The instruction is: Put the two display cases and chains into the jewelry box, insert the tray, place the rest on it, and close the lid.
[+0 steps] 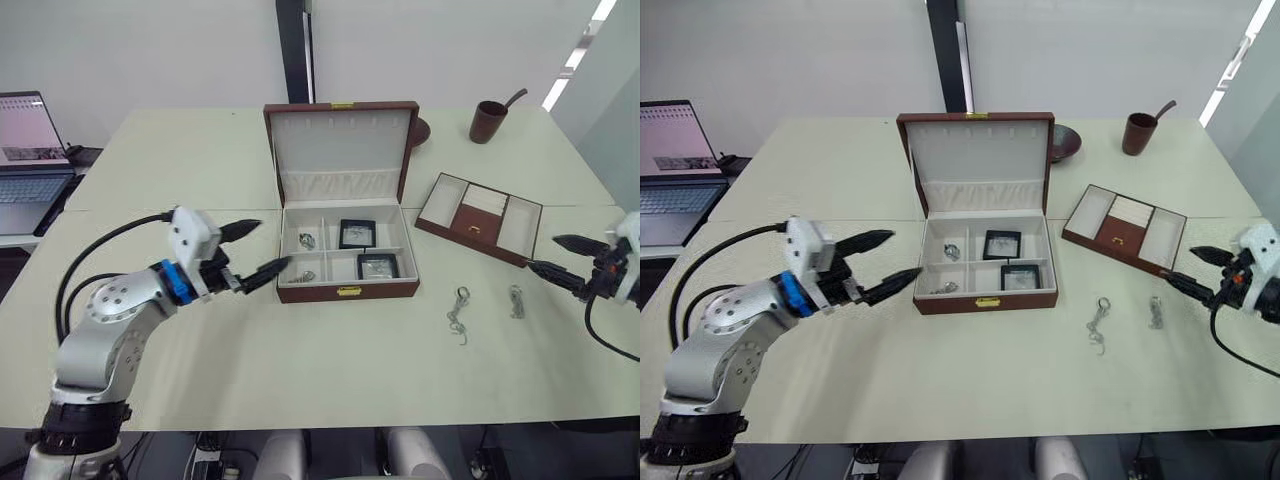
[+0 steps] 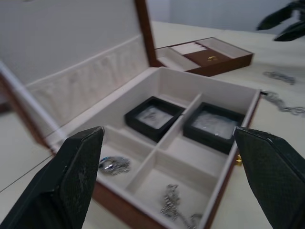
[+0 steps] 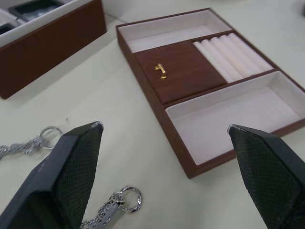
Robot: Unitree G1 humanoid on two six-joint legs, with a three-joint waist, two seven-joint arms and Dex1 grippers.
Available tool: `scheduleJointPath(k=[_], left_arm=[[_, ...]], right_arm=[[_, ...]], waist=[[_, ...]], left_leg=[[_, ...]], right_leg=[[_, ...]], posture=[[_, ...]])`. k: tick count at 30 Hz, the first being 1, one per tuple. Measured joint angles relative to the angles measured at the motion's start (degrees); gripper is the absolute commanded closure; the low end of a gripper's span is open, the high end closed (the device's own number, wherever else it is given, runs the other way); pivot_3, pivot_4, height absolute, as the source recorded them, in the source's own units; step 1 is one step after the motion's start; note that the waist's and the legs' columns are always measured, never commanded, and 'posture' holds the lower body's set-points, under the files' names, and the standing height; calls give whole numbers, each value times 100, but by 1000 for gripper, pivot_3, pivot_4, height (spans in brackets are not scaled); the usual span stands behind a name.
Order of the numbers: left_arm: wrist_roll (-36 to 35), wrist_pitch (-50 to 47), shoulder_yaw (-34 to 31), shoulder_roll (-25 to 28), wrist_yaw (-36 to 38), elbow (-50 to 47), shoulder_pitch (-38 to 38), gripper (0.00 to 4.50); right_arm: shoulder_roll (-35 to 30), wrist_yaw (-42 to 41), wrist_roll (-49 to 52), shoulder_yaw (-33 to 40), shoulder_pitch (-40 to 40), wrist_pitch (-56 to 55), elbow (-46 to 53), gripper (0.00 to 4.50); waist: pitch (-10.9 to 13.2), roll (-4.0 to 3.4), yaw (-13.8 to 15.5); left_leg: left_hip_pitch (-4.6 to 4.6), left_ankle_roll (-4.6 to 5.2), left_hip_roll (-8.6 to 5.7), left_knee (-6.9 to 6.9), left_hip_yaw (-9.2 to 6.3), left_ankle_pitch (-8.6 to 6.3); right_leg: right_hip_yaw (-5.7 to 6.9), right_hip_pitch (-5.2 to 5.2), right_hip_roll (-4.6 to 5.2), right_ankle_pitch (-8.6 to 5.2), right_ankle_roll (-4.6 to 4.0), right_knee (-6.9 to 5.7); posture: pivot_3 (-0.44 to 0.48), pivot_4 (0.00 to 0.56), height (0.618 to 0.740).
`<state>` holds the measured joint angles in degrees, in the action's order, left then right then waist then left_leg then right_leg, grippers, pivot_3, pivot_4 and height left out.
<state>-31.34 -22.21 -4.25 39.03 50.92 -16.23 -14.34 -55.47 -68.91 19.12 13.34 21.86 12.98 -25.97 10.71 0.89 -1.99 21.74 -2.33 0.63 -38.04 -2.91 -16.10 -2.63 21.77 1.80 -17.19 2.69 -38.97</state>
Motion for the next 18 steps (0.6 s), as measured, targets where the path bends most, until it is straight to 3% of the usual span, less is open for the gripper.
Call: scheduleJointPath(k=[9,18], left_arm=[[157,171,1130,-379,916,8,-481,0],[467,535,1310,-778,948,110,-608,0]], right_arm=[[-31,-624,-1299,-1477,1914,-743,-1806,41],[348,-517,-2208,-2034,2722,-1557,-3393,41]], waist=[[1,0,14],[1,0,9]], left_leg=[[11,0,5,-2,2,0],[14,-1,6,-2,3,1]], right_leg=[[-3,10,0,-1,-2,4],[-9,18,12,0,-2,2]], posture=[[0,150,740],[0,150,740]])
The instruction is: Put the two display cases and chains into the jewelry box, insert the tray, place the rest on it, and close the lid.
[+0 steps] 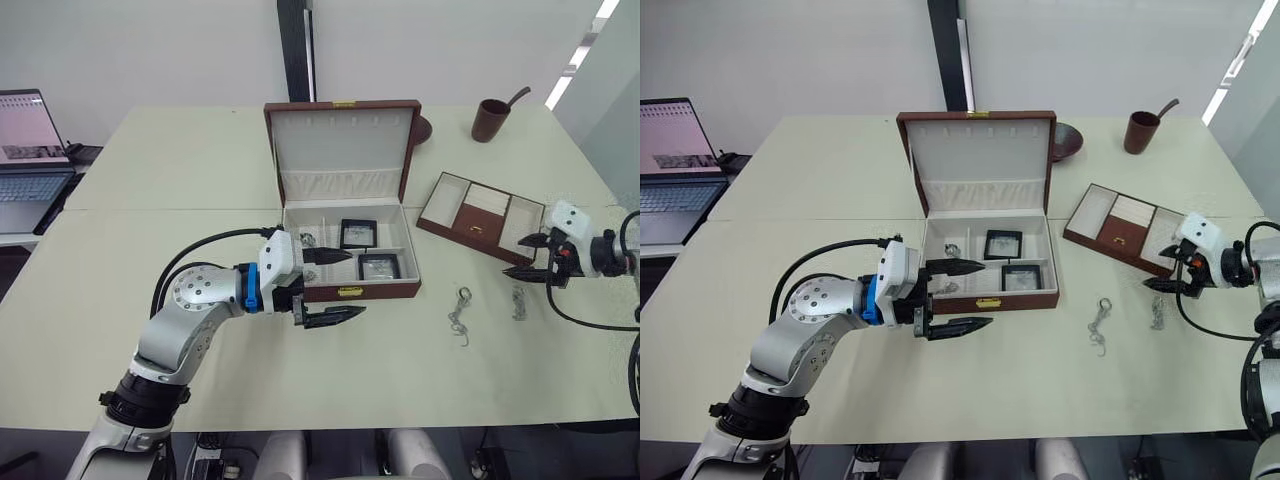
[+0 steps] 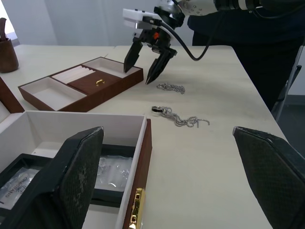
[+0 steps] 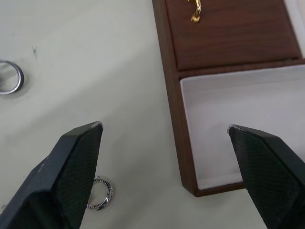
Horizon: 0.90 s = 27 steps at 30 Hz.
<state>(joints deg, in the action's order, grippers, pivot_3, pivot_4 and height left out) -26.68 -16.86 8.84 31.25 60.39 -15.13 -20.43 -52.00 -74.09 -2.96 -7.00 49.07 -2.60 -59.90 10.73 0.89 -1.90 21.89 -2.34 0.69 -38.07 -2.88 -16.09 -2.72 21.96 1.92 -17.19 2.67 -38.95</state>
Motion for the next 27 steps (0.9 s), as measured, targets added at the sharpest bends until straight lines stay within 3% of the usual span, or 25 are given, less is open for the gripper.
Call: scheduleJointPath(k=[5,6,8,15,22,27], left_arm=[[50,110,-7,-35,-34,2,71,0],[61,136,-8,-55,-41,4,106,0],[89,217,-8,-99,-51,51,163,0],[232,484,-6,-169,-14,207,224,0],[393,736,25,-192,31,311,452,0],[427,811,26,-213,23,339,631,0]], right_arm=[[116,76,-146,2,236,-203,-393,41],[135,93,-169,2,243,-217,-440,204],[166,124,-218,2,275,-245,-552,631],[200,219,-260,17,384,-355,-663,2836],[219,261,-267,17,384,-418,-734,4487],[237,317,-265,41,385,-422,-751,4487]], waist=[[0,0,2],[0,0,4],[0,0,4],[0,0,3],[0,0,2],[0,-1,2]], left_leg=[[0,0,0,-1,-1,0],[1,0,0,-1,-1,0],[1,0,0,-1,-1,0],[1,0,-1,-1,0,0],[0,0,-1,-1,1,0],[-1,0,0,-2,0,0]], right_leg=[[2,0,2,0,0,0],[2,0,3,0,0,-1],[2,0,6,0,0,0],[3,0,8,0,0,-1],[2,0,8,0,0,-2],[2,-1,8,0,0,-4]], posture=[[0,150,740],[0,150,740],[0,150,740],[0,150,740],[0,150,740],[0,150,740]])
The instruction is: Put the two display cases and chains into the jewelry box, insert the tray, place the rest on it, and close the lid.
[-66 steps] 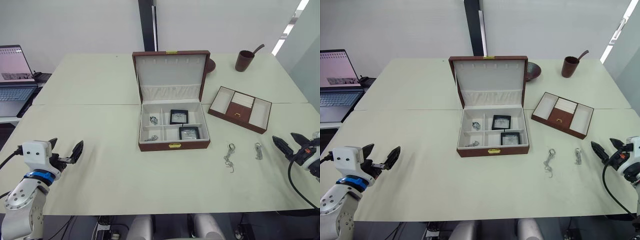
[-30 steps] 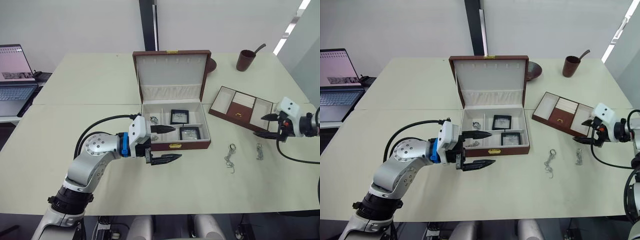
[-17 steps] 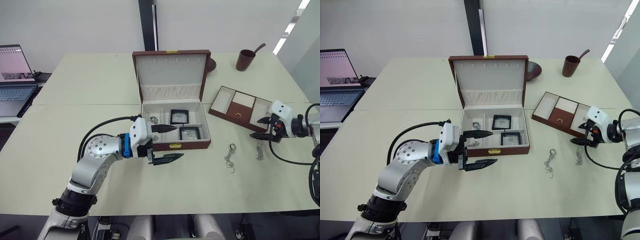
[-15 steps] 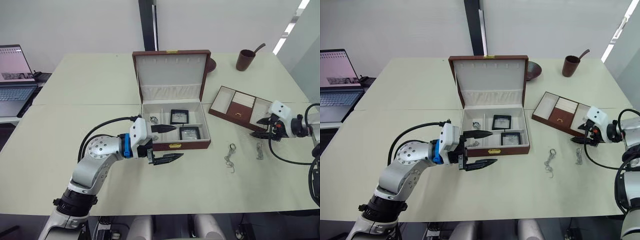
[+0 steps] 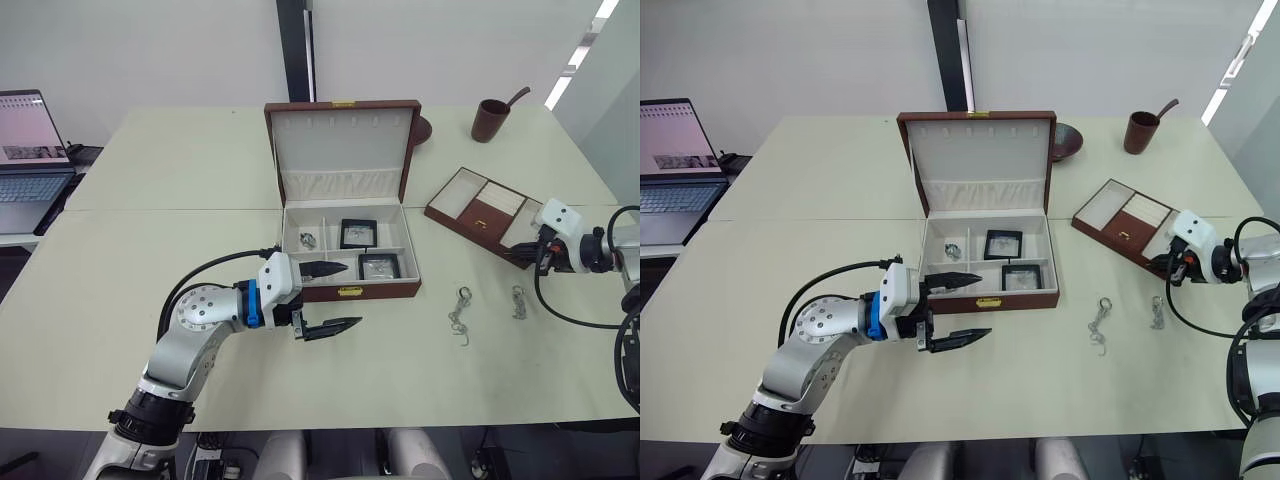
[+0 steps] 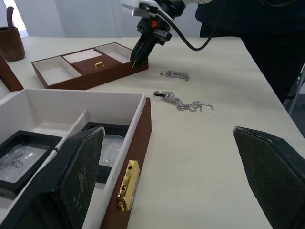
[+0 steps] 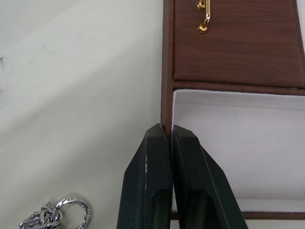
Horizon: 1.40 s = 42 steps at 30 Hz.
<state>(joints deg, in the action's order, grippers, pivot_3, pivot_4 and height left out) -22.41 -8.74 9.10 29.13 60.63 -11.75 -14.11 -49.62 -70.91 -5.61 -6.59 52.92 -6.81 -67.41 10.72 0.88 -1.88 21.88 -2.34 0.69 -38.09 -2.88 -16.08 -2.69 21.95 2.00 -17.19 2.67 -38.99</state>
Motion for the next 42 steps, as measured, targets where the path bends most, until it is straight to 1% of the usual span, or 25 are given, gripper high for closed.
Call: scheduleJointPath(k=[9,13,15,17,18,20,25,29,32,35,39,42], left_arm=[[8,139,0,-25,-64,0,17,0],[13,186,-15,-21,-106,5,34,0],[12,233,-68,-7,-117,21,73,0],[12,320,-163,-1,-129,64,155,0],[12,334,-214,4,-135,88,182,0],[11,384,-306,16,-149,130,221,0],[-46,418,-625,93,-225,150,337,0],[-157,405,-911,163,-295,49,628,0],[-203,384,-1063,234,-383,-94,850,0],[-264,345,-1245,293,-487,-235,1078,0],[-371,276,-1538,309,-745,-448,1396,0],[-430,220,-1672,296,-970,-666,1614,0]], right_arm=[[-1,-117,18,99,-6,40,9,4487],[-261,-465,205,264,-231,121,486,4487],[-541,-704,425,446,-559,288,1100,4487],[-822,-897,735,719,-1117,575,1991,4487],[-899,-924,855,814,-1330,716,2343,4487],[-1067,-944,1171,1121,-2050,1145,3339,4487],[-1413,-895,1775,1912,-3626,2246,5407,4487],[-1693,-899,2182,2621,-4507,3053,6711,4487],[-1791,-913,2483,2986,-4858,3475,7465,4487],[-1839,-916,2733,3087,-5002,3819,8024,4487],[-2044,-1000,3051,3065,-4978,4112,8595,4487],[-2053,-954,3190,2732,-4641,4103,8758,4487]], waist=[[0,0,-1],[4,-7,6],[4,-9,20],[4,-10,36],[4,-10,34],[4,-11,33],[1,-18,23],[-1,-21,0],[0,-19,10],[1,-19,17],[2,-17,26],[3,-13,20]], left_leg=[[1,0,0,1,0,0],[5,1,-1,1,-2,0],[9,1,-1,2,-5,-1],[11,2,1,2,-13,-1],[10,2,2,2,-15,-1],[9,2,1,1,-20,-1],[-1,2,1,-1,-21,-1],[-8,2,0,-1,-21,-1],[-12,2,1,-1,-21,-1],[-12,1,2,-2,-20,0],[-11,1,3,-2,-21,-1],[-12,2,3,-2,-21,-1]], right_leg=[[-1,0,0,0,0,0],[-1,3,6,0,0,1],[3,4,7,0,0,3],[8,4,7,0,0,5],[7,5,7,0,0,4],[6,3,7,0,0,2],[4,-2,6,0,1,-3],[4,-10,2,0,2,-3],[12,-19,-2,-1,3,-2],[12,-21,-2,0,3,-1],[17,-22,-1,-1,3,0],[13,-22,2,0,4,3]], posture=[[0,150,740],[0,150,740],[0,150,740],[0,150,740],[0,150,740],[0,150,740],[0,150,740],[0,150,740],[0,150,740],[0,150,740],[0,150,740],[0,150,740]])
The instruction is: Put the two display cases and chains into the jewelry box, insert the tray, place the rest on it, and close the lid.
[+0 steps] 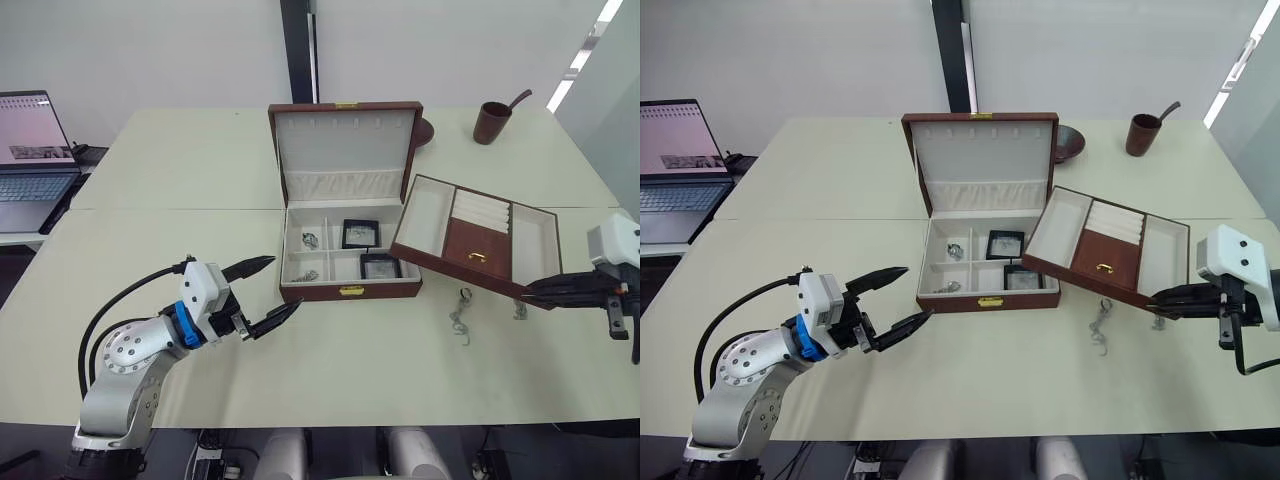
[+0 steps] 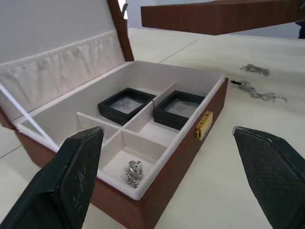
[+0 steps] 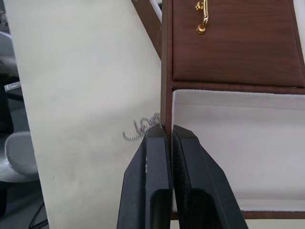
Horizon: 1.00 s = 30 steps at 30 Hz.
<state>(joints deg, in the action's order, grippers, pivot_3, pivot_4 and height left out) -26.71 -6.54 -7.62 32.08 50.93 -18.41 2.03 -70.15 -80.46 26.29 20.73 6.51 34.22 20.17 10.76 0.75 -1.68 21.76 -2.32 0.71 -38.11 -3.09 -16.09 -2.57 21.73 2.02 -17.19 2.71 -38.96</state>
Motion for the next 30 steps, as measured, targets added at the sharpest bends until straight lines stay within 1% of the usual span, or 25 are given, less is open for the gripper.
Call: scheduleJointPath(k=[7,14,19,25,30], left_arm=[[-41,-131,-212,-78,-426,-462,499,0],[-122,-163,-459,-213,-758,-924,1174,0],[-115,-109,-560,-317,-906,-1060,1530,0],[-101,-43,-566,-437,-1046,-1105,1649,0],[-86,58,-571,-476,-1103,-1110,1697,0]], right_arm=[[227,165,-104,-1303,1008,-321,-182,4487],[887,154,-570,-2523,2235,-694,-706,4487],[1224,89,-944,-3093,2803,-886,-867,4487],[1493,76,-1457,-3738,3234,-880,-1037,4487],[1859,178,-1824,-4036,3558,-858,-1252,4487]], waist=[[2,3,3],[3,5,-3],[4,6,5],[4,7,13],[4,7,10]], left_leg=[[3,0,2,2,1,0],[4,0,2,3,-7,0],[7,0,1,4,-15,0],[7,0,0,3,-19,0],[8,0,1,4,-21,0]], right_leg=[[6,3,0,0,0,1],[2,8,1,0,-1,3],[5,8,2,0,-1,4],[6,9,4,0,-1,4],[5,14,3,0,-2,2]], posture=[[0,150,740],[0,150,740],[0,150,740],[0,150,740],[0,150,740]])
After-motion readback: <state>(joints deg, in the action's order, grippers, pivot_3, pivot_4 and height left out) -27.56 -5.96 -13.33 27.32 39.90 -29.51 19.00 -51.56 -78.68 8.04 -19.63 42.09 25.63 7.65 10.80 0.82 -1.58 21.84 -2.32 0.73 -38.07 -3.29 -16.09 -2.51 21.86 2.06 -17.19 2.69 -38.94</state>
